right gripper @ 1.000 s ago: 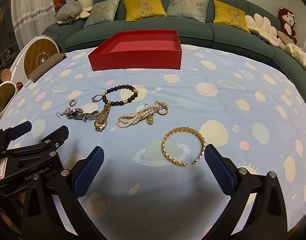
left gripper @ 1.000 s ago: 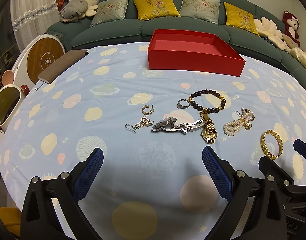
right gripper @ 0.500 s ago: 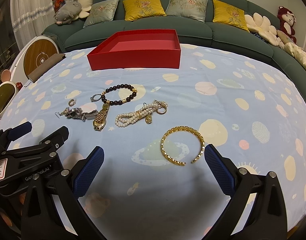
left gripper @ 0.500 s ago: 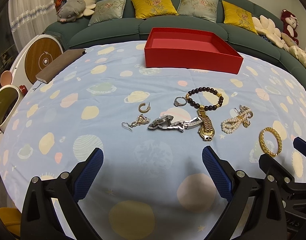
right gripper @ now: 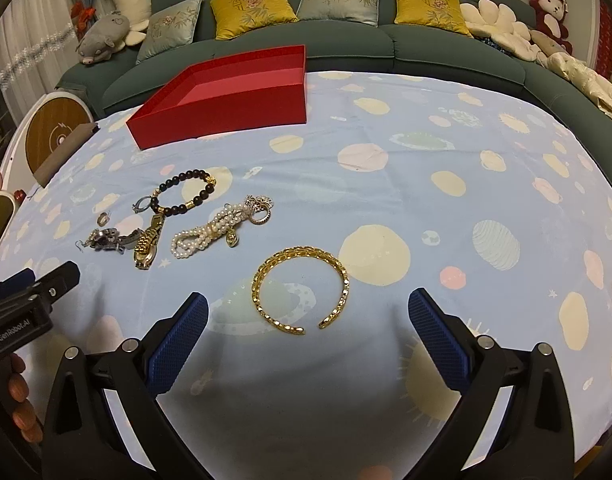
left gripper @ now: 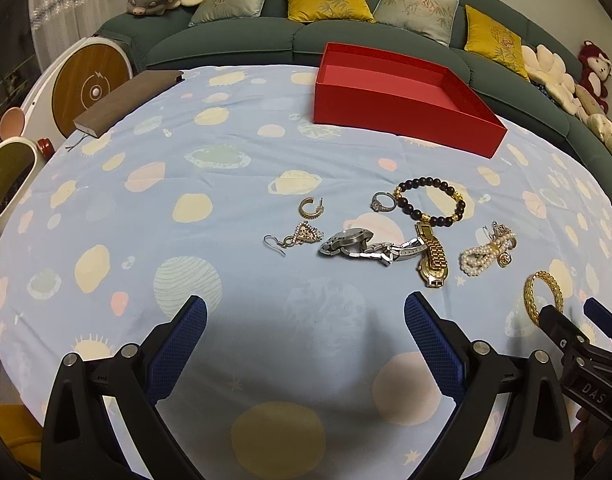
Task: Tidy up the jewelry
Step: 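Lower the right gripper onto the gold cuff bracelet and close it, then lower the left gripper onto the gold watch and close it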
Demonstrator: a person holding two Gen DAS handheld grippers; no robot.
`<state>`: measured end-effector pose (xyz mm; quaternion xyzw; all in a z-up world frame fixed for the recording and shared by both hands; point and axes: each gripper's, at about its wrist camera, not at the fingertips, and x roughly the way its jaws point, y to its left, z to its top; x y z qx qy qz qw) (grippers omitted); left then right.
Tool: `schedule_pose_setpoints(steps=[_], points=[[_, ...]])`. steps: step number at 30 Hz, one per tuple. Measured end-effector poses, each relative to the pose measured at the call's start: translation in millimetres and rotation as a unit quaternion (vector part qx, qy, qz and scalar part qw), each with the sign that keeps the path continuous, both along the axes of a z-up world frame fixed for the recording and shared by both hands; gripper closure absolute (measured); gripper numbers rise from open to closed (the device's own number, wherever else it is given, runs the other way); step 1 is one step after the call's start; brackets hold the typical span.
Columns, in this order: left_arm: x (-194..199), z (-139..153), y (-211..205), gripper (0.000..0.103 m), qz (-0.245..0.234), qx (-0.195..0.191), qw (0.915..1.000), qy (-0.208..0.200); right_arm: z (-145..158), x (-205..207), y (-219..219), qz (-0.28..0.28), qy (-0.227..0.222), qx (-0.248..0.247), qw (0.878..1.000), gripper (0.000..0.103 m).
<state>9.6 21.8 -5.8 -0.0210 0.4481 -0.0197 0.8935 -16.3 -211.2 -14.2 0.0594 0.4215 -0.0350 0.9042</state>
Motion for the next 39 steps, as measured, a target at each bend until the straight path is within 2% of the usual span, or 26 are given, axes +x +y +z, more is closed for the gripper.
schedule_pose_setpoints(steps=[3, 9, 11, 15, 20, 22, 31, 33, 35, 39], points=[[-0.3, 1.9, 2.2, 0.007, -0.003, -0.014, 0.9994, -0.031, -5.0, 5.2, 1.3, 0.005, 0.003, -0.003, 1.0, 0.006], [-0.6, 2.1, 1.3, 0.007, -0.009, -0.009, 0.9996, -0.026, -11.9, 14.5, 7.2, 0.018, 0.005, -0.017, 1.0, 0.012], [-0.3, 2.1, 1.7, 0.007, -0.01, -0.009, 0.9996, -0.024, -17.0, 18.1, 8.3, 0.021, 0.014, -0.019, 1.0, 0.019], [0.2, 0.9, 2.0, 0.007, -0.01, -0.012, 0.9998, -0.015, -20.5, 20.0, 11.7, 0.029, 0.014, -0.024, 0.999, 0.023], [-0.3, -1.6, -4.0, 0.007, -0.02, -0.017, 0.9996, -0.008, -18.6, 20.0, 13.5, 0.036, 0.008, -0.022, 0.999, 0.042], [-0.4, -2.4, -9.1, 0.007, -0.027, -0.019, 0.9994, -0.006, -17.9, 19.7, 12.9, 0.036, 0.008, -0.02, 0.999, 0.046], [8.6, -5.3, -42.9, 0.007, -0.054, -0.04, 0.9977, -0.001, -16.2, 16.6, 8.8, 0.03, 0.008, -0.01, 0.999, 0.046], [13.4, -8.4, -50.5, 0.013, -0.057, -0.037, 0.9977, -0.001, -16.2, 15.8, 6.8, 0.028, 0.01, -0.008, 1.0, 0.046], [19.0, -12.6, -57.2, 0.024, -0.062, -0.035, 0.9974, 0.005, -15.6, 15.2, 4.6, 0.025, 0.011, -0.004, 1.0, 0.046], [25.5, -22.8, -62.9, 0.028, -0.057, -0.021, 0.9979, 0.02, -12.8, 13.5, -0.4, 0.022, 0.01, 0.003, 1.0, 0.046]])
